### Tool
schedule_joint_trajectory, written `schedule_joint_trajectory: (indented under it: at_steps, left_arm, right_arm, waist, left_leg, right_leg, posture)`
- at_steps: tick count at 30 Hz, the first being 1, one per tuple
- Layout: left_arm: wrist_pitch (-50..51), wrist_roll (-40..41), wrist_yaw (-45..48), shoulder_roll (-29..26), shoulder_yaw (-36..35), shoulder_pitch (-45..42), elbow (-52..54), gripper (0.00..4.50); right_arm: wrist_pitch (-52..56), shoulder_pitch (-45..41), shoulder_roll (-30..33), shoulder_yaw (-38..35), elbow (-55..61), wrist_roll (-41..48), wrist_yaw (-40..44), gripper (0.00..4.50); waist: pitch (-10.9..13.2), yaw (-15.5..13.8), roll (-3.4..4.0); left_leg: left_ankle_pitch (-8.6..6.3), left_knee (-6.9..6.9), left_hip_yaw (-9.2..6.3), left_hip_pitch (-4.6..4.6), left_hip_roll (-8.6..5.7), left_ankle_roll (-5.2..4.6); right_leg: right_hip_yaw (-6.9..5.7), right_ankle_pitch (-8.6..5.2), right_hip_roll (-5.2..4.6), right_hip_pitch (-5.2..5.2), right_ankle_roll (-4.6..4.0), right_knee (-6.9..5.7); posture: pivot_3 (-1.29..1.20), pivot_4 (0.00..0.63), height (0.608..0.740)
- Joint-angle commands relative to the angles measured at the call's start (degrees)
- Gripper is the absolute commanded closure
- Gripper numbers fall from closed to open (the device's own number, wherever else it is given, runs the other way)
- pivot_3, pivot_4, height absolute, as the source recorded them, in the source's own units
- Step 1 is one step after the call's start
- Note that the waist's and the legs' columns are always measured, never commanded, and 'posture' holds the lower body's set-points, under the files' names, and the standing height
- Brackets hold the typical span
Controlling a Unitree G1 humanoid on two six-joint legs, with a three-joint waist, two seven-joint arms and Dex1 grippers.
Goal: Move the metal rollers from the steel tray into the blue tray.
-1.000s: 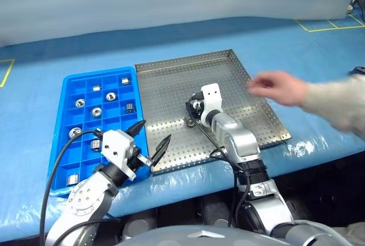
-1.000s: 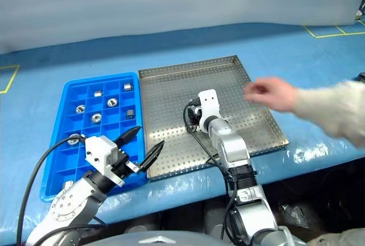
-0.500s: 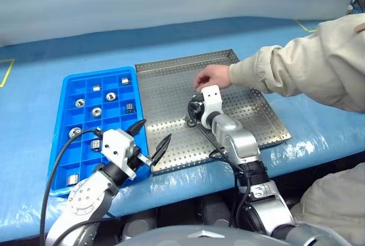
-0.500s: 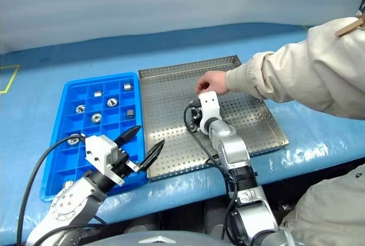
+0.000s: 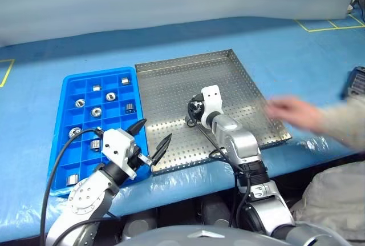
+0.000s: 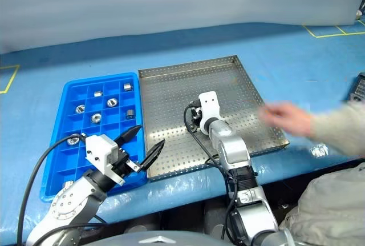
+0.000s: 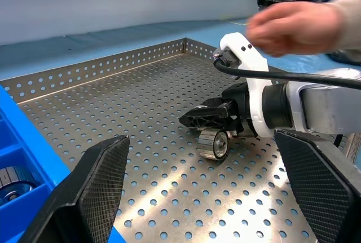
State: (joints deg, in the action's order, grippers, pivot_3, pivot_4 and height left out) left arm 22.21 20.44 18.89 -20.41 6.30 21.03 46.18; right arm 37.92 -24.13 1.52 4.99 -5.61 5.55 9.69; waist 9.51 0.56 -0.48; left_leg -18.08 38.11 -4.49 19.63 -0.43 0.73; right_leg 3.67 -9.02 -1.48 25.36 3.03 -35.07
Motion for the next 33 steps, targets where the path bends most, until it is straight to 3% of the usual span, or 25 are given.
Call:
schedule_joint_trajectory:
  at_steps: [1, 8, 9, 25, 28, 33]
  left_arm:
    - [-0.35, 0.43, 0.36, -0.07, 0.60, -0.11, 2.72, 0.00]
    - [-0.49, 0.36, 0.33, -0.06, 0.73, -0.05, 2.70, 0.00]
    - [-0.50, 0.40, 0.32, -0.05, 0.73, -0.17, 2.64, 0.00]
    - [-0.60, 0.49, 0.37, 0.06, 1.02, -0.64, 2.21, 0.00]
    - [-0.61, 0.53, 0.40, 0.06, 0.99, -0.72, 2.10, 0.00]
    - [-0.55, 0.47, 0.39, -0.01, 0.86, -0.92, 2.00, 0.00]
  right_arm:
    - [-0.12, 0.41, -0.15, -0.06, 2.83, 1.80, 2.16, 2.43]
    - [-0.45, 0.43, -0.21, 0.02, 2.98, 0.40, 0.53, 0.16]
    - [-0.52, 0.34, 0.00, 0.19, 2.89, 0.11, 0.45, 0.04]
    - [-0.59, 0.47, 0.22, 0.10, 3.05, -0.06, 0.29, 0.04]
    - [-0.48, 0.58, -0.15, -0.31, 3.13, 0.17, -0.04, 0.66]
    - [-0.41, 0.35, -0.24, -0.33, 3.08, 0.21, 0.19, 2.29]
  waist:
    - [0.00, 0.06, 0.00]
    - [0.00, 0.03, 0.00]
    - [0.00, 0.04, 0.00]
    - [0.00, 0.06, 0.00]
    - [0.00, 0.06, 0.00]
    - [0.00, 0.04, 0.00]
  left_leg:
    - [0.00, 0.00, 0.00, 0.00, 0.00, 0.00]
    - [0.00, 0.00, 0.00, 0.01, 0.00, 0.00]
    - [0.00, 0.00, 0.00, 0.01, 0.00, 0.00]
    - [0.00, 0.00, 0.01, 0.00, 0.00, 0.00]
    - [0.00, 0.00, 0.00, 0.01, 0.00, 0.00]
    - [0.00, 0.00, 0.00, 0.01, 0.00, 0.00]
  right_leg:
    - [0.00, 0.00, 0.00, 0.00, 0.00, 0.00]
    - [0.00, 0.00, 0.00, 0.01, 0.00, 0.00]
    - [0.00, 0.00, 0.00, 0.01, 0.00, 0.00]
    - [0.00, 0.00, 0.00, 0.01, 0.00, 0.00]
    - [0.00, 0.00, 0.00, 0.01, 0.00, 0.00]
    - [0.00, 0.00, 0.00, 0.01, 0.00, 0.00]
  posture:
    - [0.14, 0.150, 0.740]
    - [0.14, 0.150, 0.740]
    - [0.14, 0.150, 0.740]
    - [0.13, 0.150, 0.740]
    - [0.14, 0.150, 0.740]
    - [0.14, 0.150, 0.740]
